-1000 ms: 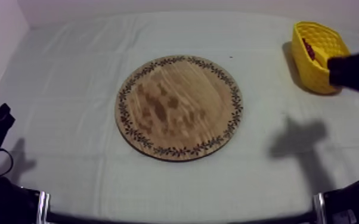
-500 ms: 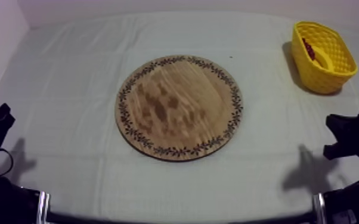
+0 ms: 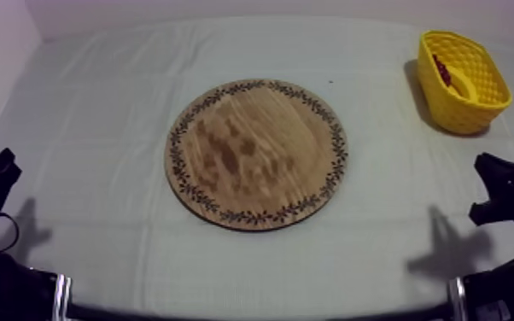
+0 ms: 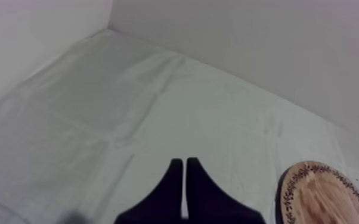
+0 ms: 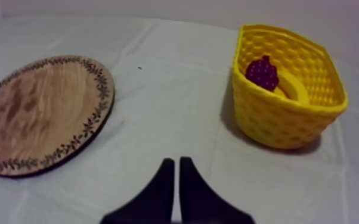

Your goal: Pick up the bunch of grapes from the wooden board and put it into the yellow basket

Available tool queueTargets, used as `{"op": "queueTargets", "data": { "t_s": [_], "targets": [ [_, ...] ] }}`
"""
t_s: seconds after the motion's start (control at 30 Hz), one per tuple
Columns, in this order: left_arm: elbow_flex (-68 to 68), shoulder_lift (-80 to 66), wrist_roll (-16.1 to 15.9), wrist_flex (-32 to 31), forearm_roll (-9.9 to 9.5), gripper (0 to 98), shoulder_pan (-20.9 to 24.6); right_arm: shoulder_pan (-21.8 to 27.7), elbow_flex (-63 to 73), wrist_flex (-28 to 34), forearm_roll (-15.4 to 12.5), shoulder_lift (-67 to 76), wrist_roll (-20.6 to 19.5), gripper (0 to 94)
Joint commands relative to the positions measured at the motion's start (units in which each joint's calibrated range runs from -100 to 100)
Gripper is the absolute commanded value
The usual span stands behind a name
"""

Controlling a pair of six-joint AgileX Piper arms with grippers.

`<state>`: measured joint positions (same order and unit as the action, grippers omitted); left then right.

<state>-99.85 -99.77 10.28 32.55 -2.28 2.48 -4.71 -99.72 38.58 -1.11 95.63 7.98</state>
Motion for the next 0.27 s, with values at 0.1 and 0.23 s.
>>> {"op": "queueTargets", "data": {
  "t_s": [0.1,0.23],
  "targets": [
    [-0.04,0.03,0.01,0.03,0.01,0.0,0.01,0.10,-0.04,-0.41,0.00,0.10,3.45,0.5],
    [-0.04,0.03,0.01,0.03,0.01,0.0,0.01,0.11,-0.05,-0.43,0.01,0.12,3.43,0.5]
  ]
}}
